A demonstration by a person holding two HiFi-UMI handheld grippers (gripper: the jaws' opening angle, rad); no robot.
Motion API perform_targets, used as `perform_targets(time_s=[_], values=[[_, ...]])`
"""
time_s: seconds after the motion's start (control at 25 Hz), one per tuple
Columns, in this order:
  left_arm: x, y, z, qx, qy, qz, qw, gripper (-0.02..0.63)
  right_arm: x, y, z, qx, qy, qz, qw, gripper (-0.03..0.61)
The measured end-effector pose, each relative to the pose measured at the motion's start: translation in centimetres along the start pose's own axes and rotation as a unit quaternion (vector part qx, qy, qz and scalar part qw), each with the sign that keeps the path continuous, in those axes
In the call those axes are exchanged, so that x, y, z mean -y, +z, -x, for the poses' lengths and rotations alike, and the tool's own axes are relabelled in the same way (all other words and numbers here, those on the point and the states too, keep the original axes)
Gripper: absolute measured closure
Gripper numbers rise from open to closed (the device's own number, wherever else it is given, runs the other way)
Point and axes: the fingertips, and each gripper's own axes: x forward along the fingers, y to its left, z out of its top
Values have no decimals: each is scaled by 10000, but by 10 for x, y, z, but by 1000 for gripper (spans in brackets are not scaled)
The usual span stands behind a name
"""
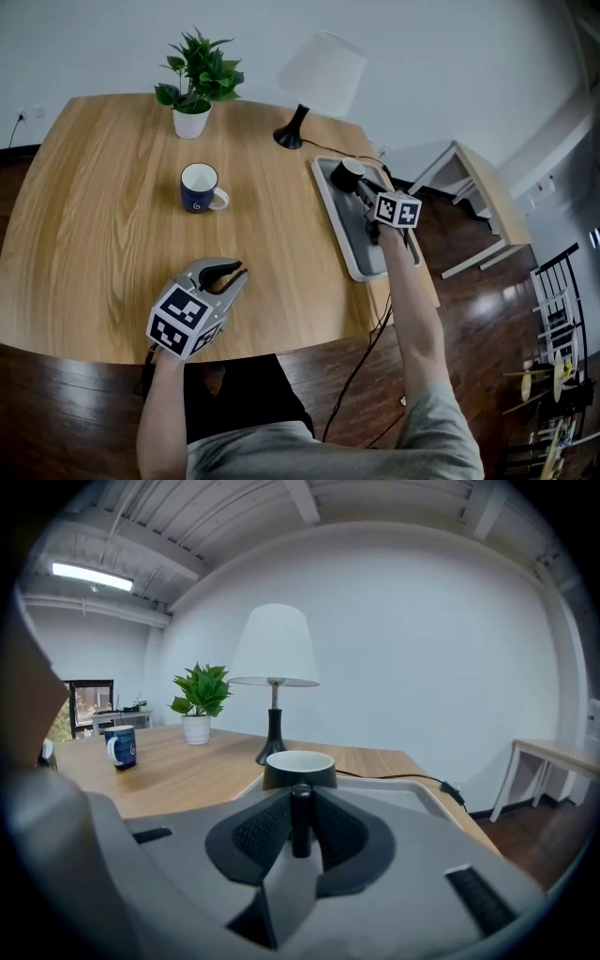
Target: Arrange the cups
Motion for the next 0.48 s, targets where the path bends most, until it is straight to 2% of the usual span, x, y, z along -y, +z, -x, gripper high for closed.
perform_targets(time_s=[0.2, 0.24, 0.28, 0.32, 0.36, 0.44, 0.48], values=[[0, 2, 0, 2, 21, 6, 10000, 552, 10, -10, -6, -238, -201, 189, 9993, 487], [0, 3, 0, 11, 32, 2, 10000, 554, 11, -11, -5, -362, -306, 274, 9985, 456], [-1, 4, -1, 20, 39, -5, 10000, 553, 11, -12, -2, -463, -412, 344, 9975, 393], [-1, 5, -1, 26, 39, -14, 10000, 552, 10, -10, 4, -482, -494, 379, 9969, 393], [0, 5, -2, 25, 31, -21, 10000, 552, 6, -5, 11, -410, -526, 387, 9970, 362], [1, 4, -2, 12, 11, -26, 10000, 552, -18, 8, 28, -103, -319, 418, 9986, 354], [1, 4, -2, 12, 8, -29, 10000, 553, -39, 16, 35, 65, -55, 481, 9988, 363]])
